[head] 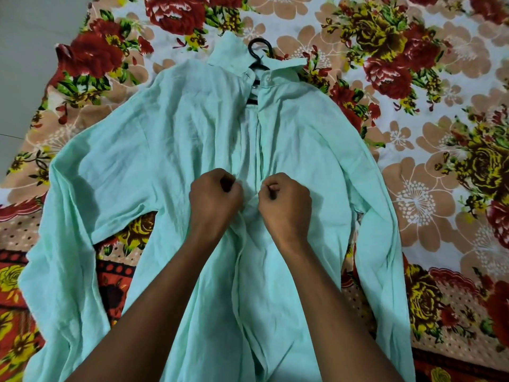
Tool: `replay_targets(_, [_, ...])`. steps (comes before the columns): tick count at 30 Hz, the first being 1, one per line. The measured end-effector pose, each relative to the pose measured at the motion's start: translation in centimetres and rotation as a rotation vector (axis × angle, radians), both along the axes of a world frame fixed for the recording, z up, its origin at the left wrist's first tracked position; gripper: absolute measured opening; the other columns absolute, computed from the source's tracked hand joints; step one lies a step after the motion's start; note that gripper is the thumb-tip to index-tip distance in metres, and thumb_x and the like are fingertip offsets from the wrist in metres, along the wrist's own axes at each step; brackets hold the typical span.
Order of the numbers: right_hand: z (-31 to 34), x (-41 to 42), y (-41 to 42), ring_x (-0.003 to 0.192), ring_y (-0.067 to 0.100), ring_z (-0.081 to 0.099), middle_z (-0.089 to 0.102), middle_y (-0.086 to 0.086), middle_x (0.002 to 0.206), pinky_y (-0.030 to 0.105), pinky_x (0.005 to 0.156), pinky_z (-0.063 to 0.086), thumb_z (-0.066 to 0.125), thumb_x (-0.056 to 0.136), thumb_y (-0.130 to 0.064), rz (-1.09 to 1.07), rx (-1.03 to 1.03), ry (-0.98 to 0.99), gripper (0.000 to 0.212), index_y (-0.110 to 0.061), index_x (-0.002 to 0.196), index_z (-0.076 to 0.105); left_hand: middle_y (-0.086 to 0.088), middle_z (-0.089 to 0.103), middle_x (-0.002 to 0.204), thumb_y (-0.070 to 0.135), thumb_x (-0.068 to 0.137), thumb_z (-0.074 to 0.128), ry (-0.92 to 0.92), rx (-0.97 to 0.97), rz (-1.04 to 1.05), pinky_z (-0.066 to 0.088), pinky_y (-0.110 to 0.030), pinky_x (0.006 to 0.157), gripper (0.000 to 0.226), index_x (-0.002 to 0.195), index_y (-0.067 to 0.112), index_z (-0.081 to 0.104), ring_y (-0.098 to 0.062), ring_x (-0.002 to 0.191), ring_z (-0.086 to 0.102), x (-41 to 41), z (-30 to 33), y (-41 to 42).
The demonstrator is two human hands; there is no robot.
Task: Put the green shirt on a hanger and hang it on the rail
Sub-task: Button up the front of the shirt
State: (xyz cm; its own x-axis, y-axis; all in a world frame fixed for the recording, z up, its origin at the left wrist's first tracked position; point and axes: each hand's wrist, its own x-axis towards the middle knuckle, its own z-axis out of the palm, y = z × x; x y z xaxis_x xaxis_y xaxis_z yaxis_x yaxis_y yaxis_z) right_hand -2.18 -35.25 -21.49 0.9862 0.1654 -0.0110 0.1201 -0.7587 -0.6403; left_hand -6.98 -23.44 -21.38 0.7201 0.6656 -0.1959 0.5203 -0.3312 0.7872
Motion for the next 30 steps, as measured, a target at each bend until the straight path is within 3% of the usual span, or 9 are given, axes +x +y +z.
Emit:
replay_targets(3, [0.3,0.2,0.2,0.081,0.004,0.069,0.074,-0.009,0.085,0.018,0.075,0.052,0.071,0.092,-0.013,-0.044,0.411,0.119,0.004,-0.017,0.091,0.073,0.000,0.070,0.065,0.024,0.086,0.078,-0.056,-0.318,0.099,0.050,-0.026,0.060,0.015,0.078,0.011,0.074,-0.009,0.057,0.062,-0.7,0.5,0.4])
replay_targets(5, [-0.1,0.5,0.2,0.086,0.005,0.071,0.076,-0.005,0.090,0.018,0.079,0.052,0.071,0.093,-0.011,-0.085,0.537,0.290,0.006,-0.017,0.093,0.071,-0.013,0.071,0.070,0.025,0.082,0.085,-0.083,-0.527,0.145,0.053,-0.030,0.063,0.022,0.081,0.005,0.076,-0.015,0.060,0.063,-1.3,0.5,0.8])
replay_targets(7, [-1.0,0.7,-0.1,0.080,0.000,0.069,0.074,-0.007,0.084,0.018,0.077,0.051,0.071,0.091,-0.007,-0.080,0.447,0.340,0.011,-0.017,0.092,0.069,-0.017,0.067,0.068,0.024,0.078,0.087,-0.094,-0.635,0.185,0.054,-0.031,0.065,0.028,0.082,-0.001,0.075,-0.019,0.062,0.061,-1.6,0.5,1.2])
replay_targets(11, [-1.0,0.4,0.1,0.081,0.006,0.063,0.066,-0.007,0.085,0.018,0.074,0.045,0.068,0.087,-0.005,-0.025,0.057,0.039,0.015,-0.019,0.091,0.069,-0.006,0.061,0.063,0.022,0.083,0.083,-0.076,-0.663,0.206,0.051,-0.023,0.060,0.024,0.086,0.000,0.075,-0.014,0.057,0.056,-1.4,0.3,1.3])
replay_targets(17, [-1.5,-0.4,1.3,0.090,0.017,0.062,0.067,-0.004,0.089,0.035,0.077,0.051,0.065,0.092,-0.032,0.108,-0.085,-0.029,0.013,-0.021,0.091,0.072,-0.007,0.062,0.065,0.018,0.090,0.074,-0.014,-0.694,0.230,0.052,-0.025,0.060,0.016,0.090,0.002,0.076,-0.015,0.055,0.056,-0.5,0.3,1.6])
replay_targets(22, [-1.4,-0.1,1.8,0.085,0.022,0.063,0.066,-0.002,0.086,0.038,0.069,0.051,0.066,0.091,-0.026,0.084,-0.178,-0.072,0.008,-0.019,0.087,0.067,-0.006,0.058,0.064,0.016,0.093,0.069,0.027,-0.708,0.211,0.047,-0.022,0.053,0.013,0.088,0.005,0.073,-0.016,0.053,0.052,-0.1,0.2,1.9])
replay_targets(24, [-1.3,0.1,1.9,0.082,0.019,0.063,0.067,-0.004,0.082,0.037,0.070,0.051,0.065,0.090,-0.022,0.079,-0.109,-0.074,0.007,-0.019,0.085,0.067,-0.007,0.058,0.067,0.015,0.093,0.068,0.024,-0.742,0.204,0.049,-0.026,0.058,0.014,0.090,0.003,0.074,-0.017,0.056,0.052,0.0,0.2,2.1])
replay_targets(28, [-1.2,0.3,1.4,0.078,0.009,0.067,0.071,-0.008,0.082,0.026,0.073,0.054,0.067,0.092,-0.015,0.044,0.264,0.054,0.004,-0.015,0.093,0.071,-0.005,0.062,0.067,0.013,0.095,0.065,0.019,-0.778,0.216,0.051,-0.028,0.058,0.014,0.090,0.004,0.074,-0.015,0.054,0.055,0.3,0.5,2.0])
replay_targets(30, [-1.5,0.4,0.9,0.079,0.012,0.067,0.070,-0.007,0.082,0.030,0.073,0.054,0.065,0.092,-0.011,0.058,0.210,0.130,0.007,-0.015,0.098,0.067,-0.006,0.063,0.068,0.011,0.096,0.063,0.019,-0.790,0.239,0.052,-0.028,0.058,0.013,0.089,0.005,0.072,-0.018,0.056,0.056,0.4,0.5,1.9])
